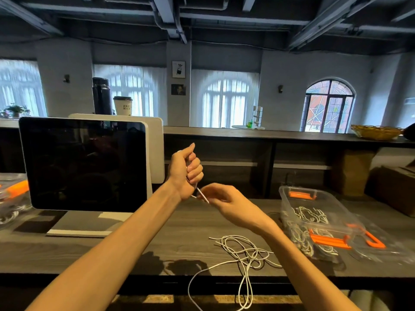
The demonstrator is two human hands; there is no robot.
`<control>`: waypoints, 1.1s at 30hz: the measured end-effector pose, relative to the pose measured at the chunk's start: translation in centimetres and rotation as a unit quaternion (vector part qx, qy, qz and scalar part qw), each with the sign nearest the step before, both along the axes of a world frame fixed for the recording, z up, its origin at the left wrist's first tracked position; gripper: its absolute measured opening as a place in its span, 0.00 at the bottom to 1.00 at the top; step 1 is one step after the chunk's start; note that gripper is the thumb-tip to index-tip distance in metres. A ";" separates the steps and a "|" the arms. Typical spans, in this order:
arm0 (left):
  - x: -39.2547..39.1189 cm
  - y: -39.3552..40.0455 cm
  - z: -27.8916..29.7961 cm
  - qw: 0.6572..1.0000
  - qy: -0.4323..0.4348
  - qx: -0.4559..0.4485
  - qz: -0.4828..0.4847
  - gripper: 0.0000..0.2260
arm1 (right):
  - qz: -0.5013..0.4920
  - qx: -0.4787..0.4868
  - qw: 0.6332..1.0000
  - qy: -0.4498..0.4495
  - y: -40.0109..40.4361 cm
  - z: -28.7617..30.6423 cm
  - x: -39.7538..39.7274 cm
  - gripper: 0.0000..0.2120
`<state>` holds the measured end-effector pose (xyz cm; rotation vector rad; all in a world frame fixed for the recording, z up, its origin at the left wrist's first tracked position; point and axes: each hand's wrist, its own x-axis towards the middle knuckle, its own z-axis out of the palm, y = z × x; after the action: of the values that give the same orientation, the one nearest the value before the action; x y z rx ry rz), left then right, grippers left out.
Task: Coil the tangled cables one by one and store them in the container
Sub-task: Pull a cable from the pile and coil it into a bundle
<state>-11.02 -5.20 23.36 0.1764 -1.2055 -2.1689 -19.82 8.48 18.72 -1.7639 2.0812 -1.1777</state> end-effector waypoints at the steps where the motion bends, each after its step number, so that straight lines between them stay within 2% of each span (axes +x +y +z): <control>1: -0.1 0.2 0.1 1.000 0.009 -0.001 0.007 0.25 | -0.010 -0.036 0.998 -0.048 -0.4 0.0 0.3 0.16; 3: -0.2 0.5 0.3 1.000 0.019 0.005 0.018 0.26 | -0.055 -0.127 0.986 -0.098 -0.9 0.0 0.7 0.18; 4: -0.2 0.6 0.5 0.999 0.023 0.016 0.017 0.26 | -0.095 -0.168 0.979 -0.063 -1.0 -0.1 0.8 0.20; 7: 0.0 0.4 0.8 0.998 0.038 0.053 0.016 0.26 | -0.181 -0.234 0.937 0.187 -1.0 -0.7 1.6 0.25; 8: 0.0 0.4 0.8 0.997 0.043 0.061 0.016 0.26 | -0.178 -0.248 0.927 0.220 -1.1 -0.9 1.7 0.25; 9: 0.0 0.5 0.8 0.996 0.047 0.069 0.014 0.27 | -0.159 -0.258 0.930 0.208 -1.2 -1.0 1.9 0.22; 11: 0.0 0.8 0.7 0.995 0.051 0.081 0.012 0.28 | -0.090 -0.256 0.961 0.059 -1.3 -0.8 2.6 0.15; 13: 0.0 1.0 0.5 0.996 0.045 0.077 0.017 0.29 | -0.050 -0.235 0.965 -0.106 -1.5 -0.6 2.8 0.08; 16: 0.0 0.9 0.6 0.997 0.039 0.050 0.043 0.30 | -0.073 -0.233 0.951 -0.192 -2.0 -0.8 1.7 0.05; 19: 0.0 0.7 0.9 0.996 0.041 0.037 0.070 0.31 | -0.016 -0.200 0.926 -0.319 -2.1 -0.3 1.3 0.05; 20: 0.0 0.8 1.0 0.996 0.044 0.036 0.072 0.31 | 0.007 -0.188 0.913 -0.363 -2.2 -0.1 1.4 0.09; 22: -0.2 1.0 1.0 0.996 0.040 0.032 0.067 0.30 | 0.012 -0.163 0.907 -0.388 -2.2 0.1 1.6 0.15; 24: -0.5 1.3 0.8 0.997 0.031 0.031 0.059 0.29 | -0.008 -0.140 0.932 -0.334 -2.1 0.3 1.6 0.10; 26: -0.6 1.3 0.7 0.997 0.026 0.023 0.064 0.28 | -0.019 -0.133 0.942 -0.309 -1.9 0.6 1.7 0.07; 28: -0.6 1.0 0.7 0.997 0.024 0.009 0.077 0.28 | -0.012 -0.148 0.925 -0.348 -1.8 1.1 1.7 0.08; 31: -0.7 1.0 0.9 0.995 0.010 -0.014 0.102 0.27 | 0.028 -0.148 0.882 -0.447 -1.4 1.6 2.3 0.09; 32: -0.7 1.0 1.1 0.993 0.003 -0.018 0.113 0.26 | 0.025 -0.138 0.879 -0.456 -1.2 1.5 2.4 0.10; 33: -0.6 0.8 1.3 0.992 -0.006 -0.020 0.122 0.26 | 0.009 -0.132 0.891 -0.434 -1.1 1.4 2.2 0.12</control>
<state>-11.65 -4.36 24.70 0.3027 -1.1682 -1.9332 -17.58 7.38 20.10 -0.9883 1.3984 -1.8545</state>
